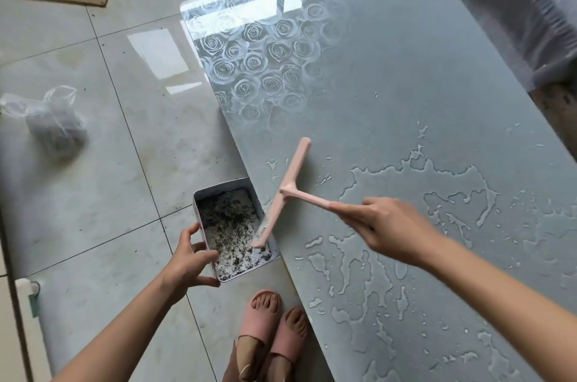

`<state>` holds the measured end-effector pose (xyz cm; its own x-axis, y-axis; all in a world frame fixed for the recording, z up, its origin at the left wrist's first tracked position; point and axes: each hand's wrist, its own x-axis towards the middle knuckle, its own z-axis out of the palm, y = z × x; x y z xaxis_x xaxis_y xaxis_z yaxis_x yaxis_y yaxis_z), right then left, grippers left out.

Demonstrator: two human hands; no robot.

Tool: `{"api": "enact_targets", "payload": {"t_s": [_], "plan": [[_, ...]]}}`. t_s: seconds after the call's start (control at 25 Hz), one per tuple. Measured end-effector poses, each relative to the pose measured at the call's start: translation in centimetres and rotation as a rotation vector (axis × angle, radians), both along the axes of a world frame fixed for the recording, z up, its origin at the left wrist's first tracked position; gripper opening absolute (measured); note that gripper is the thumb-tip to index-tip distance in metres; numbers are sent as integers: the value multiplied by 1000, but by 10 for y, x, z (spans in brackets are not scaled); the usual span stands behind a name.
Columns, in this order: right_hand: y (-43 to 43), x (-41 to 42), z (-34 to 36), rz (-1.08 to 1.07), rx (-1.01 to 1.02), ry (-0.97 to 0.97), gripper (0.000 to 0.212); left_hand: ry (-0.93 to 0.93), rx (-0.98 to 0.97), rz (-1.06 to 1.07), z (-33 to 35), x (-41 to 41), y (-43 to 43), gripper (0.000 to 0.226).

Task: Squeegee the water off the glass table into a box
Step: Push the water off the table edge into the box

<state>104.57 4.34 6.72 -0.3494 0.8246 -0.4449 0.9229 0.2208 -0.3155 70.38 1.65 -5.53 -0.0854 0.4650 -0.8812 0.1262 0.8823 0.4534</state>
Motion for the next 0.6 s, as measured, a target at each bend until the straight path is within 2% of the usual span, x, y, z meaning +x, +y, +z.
{"api": "enact_targets", "payload": {"t_s": [0.12, 0.28, 0.6], "plan": [[11, -43, -4, -17, 84, 49, 38, -2, 15, 10, 1, 1, 0, 80], [16, -44, 27, -133, 153, 123, 37, -9, 6, 52, 16, -7, -7, 79], [27, -15, 87, -491, 27, 225, 43, -56, 51, 101, 93, -39, 1, 71]]}}
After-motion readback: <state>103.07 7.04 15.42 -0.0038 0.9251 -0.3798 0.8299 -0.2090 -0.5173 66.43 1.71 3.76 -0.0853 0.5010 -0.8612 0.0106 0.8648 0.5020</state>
